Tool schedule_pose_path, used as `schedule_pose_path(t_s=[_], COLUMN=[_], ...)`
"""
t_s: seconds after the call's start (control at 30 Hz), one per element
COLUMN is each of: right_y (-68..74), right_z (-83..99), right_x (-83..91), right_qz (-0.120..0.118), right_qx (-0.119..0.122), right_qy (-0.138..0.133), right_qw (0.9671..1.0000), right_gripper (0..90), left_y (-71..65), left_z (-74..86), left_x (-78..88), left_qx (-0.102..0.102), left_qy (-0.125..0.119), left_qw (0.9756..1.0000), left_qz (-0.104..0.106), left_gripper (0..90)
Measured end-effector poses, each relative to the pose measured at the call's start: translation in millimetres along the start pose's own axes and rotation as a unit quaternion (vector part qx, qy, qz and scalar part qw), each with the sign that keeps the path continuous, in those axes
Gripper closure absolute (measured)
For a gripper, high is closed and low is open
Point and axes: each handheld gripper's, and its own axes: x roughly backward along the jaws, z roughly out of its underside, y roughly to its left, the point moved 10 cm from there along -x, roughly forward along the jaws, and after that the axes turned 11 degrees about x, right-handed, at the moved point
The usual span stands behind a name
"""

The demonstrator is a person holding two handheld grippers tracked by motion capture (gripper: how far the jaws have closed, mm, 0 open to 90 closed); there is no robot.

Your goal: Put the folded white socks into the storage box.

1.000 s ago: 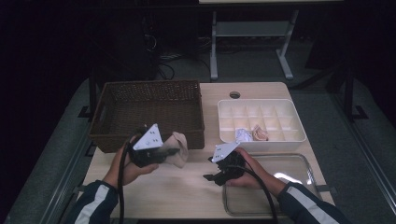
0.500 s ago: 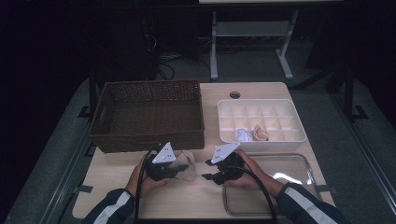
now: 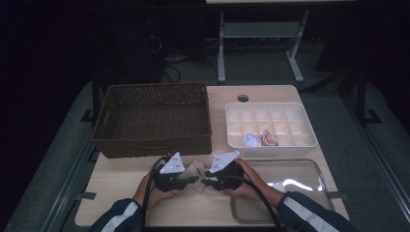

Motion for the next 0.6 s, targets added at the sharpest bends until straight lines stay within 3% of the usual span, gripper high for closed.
schedule_pose_path(t_s=[0.1, 0.17, 0.3, 0.37, 0.47, 0.6], right_y=[-1.6, -4.3, -10.9, -14.7, -20.1, -28.4], right_z=[-0.9, -0.9, 0.0, 0.8, 2.2, 1.1], right_x=[0.2, 2.1, 7.5, 11.4, 18.0, 31.2], right_qz=[0.009, 0.021, 0.034, 0.041, 0.053, 0.073], right_qx=[0.010, 0.007, 0.004, 0.002, -0.006, -0.009], right_qy=[-0.003, -0.001, -0.006, -0.008, -0.009, -0.017], right_qw=[0.9999, 0.9998, 0.9994, 0.9991, 0.9985, 0.9971], right_gripper=[86.8, 88.1, 88.3, 88.3, 88.3, 88.2], left_y=[6.5, 12.8, 23.7, 28.5, 41.8, 66.8], left_z=[1.5, 3.5, 14.4, 20.3, 29.0, 35.9], left_x=[4.4, 8.8, 19.0, 23.0, 28.3, 37.8], left_qx=[0.000, 0.004, -0.001, 0.007, 0.006, 0.024], left_qy=[0.002, 0.004, 0.022, 0.026, 0.042, 0.046], left_qw=[0.9999, 0.9997, 0.9991, 0.9990, 0.9972, 0.9935], left_qz=[-0.012, -0.023, -0.036, -0.037, -0.062, -0.101], left_gripper=[60.2, 55.5, 59.1, 61.0, 61.6, 60.5])
